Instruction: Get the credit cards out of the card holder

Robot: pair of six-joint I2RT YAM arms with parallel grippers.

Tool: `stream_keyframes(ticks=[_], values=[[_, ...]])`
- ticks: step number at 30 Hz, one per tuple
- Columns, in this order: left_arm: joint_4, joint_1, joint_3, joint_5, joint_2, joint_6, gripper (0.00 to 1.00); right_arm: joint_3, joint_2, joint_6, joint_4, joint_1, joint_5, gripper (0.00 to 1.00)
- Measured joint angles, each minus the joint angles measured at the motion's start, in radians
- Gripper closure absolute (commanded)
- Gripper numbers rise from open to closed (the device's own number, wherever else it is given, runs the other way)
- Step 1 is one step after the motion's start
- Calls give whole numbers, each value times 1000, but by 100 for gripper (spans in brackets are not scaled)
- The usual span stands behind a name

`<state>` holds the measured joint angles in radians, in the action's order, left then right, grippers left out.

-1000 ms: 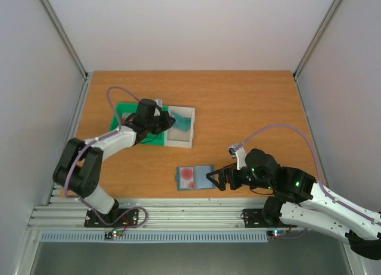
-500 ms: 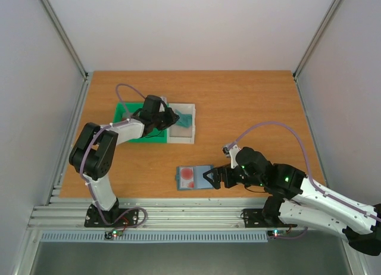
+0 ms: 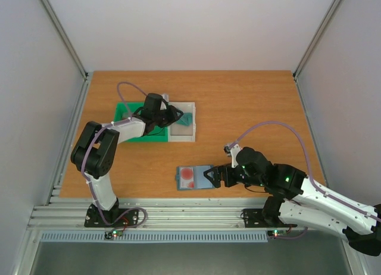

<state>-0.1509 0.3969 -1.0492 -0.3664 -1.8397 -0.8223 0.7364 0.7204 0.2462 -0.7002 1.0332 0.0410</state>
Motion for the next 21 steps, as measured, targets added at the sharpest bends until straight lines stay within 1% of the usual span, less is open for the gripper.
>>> stream_keyframes(ticks=[1, 9, 21], values=[[4, 0, -3, 0, 0, 2, 65, 0, -2, 3, 0, 0, -1, 1], [74, 2, -53, 10, 1, 34, 50, -1, -40, 31, -1, 0, -12, 1], [201, 2, -121, 42, 1, 79, 40, -18, -84, 63, -3, 0, -12, 2]])
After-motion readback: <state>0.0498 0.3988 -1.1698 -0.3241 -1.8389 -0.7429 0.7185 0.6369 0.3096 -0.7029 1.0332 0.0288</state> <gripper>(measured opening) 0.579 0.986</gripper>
